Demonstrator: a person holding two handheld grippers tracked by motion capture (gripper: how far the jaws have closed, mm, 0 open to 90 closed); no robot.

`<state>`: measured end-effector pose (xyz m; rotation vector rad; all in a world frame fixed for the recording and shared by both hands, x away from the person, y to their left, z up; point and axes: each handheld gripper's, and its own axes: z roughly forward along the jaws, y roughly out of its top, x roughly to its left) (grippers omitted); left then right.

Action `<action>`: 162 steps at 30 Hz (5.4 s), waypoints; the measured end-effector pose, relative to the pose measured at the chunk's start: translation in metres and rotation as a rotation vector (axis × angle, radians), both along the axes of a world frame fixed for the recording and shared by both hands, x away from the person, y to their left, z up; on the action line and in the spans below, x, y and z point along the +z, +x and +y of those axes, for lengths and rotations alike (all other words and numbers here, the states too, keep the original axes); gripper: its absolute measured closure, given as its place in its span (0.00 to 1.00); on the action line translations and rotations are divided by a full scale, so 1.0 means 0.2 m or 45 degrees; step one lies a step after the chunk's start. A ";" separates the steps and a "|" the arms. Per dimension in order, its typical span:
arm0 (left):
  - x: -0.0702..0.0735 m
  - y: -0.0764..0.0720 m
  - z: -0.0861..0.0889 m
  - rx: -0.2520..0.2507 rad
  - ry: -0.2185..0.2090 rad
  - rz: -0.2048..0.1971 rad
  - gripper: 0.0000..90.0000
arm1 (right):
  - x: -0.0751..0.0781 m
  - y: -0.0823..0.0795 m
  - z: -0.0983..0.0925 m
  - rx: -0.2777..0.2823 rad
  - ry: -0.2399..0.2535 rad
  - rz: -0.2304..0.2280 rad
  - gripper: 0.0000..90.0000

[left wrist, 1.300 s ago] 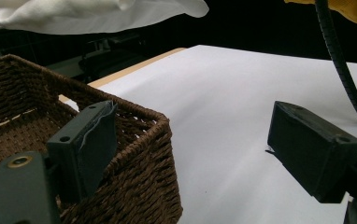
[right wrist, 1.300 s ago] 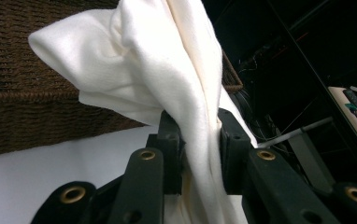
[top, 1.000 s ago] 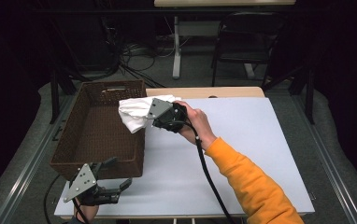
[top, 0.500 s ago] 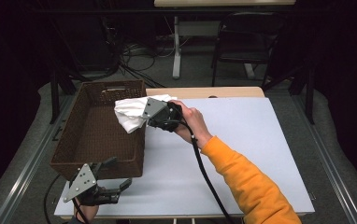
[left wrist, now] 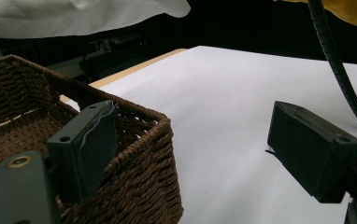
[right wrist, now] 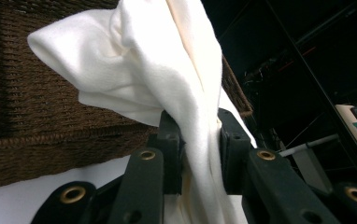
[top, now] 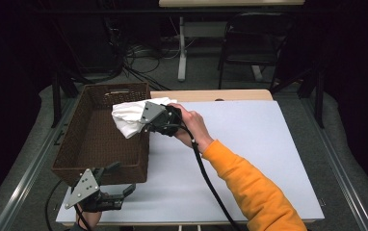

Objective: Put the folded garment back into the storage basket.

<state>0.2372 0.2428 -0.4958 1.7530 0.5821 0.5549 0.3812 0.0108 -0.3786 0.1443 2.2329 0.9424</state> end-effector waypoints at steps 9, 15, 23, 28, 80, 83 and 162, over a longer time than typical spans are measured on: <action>0.00 0.00 0.00 -0.001 -0.001 -0.003 0.18 | 0.01 0.00 0.05 0.021 0.013 0.011 0.83; 0.00 0.00 0.00 0.000 -0.001 -0.001 0.18 | 0.01 0.00 0.07 0.031 0.009 0.012 0.83; 0.00 0.00 0.00 0.000 -0.002 0.002 0.18 | 0.00 0.00 0.10 0.037 -0.007 0.011 0.83; 0.00 0.00 0.00 0.000 -0.002 0.002 0.18 | 0.01 0.02 0.12 0.046 -0.001 0.017 0.83; 0.00 0.00 0.00 -0.006 -0.004 0.002 0.18 | 0.00 0.03 0.32 0.116 0.004 0.058 0.83; 0.00 0.00 0.00 -0.006 -0.005 0.002 0.18 | -0.01 0.03 0.32 0.110 0.015 0.069 0.83; 0.00 0.00 0.01 -0.015 -0.012 0.006 0.18 | -0.19 0.12 0.55 0.068 0.130 0.275 0.82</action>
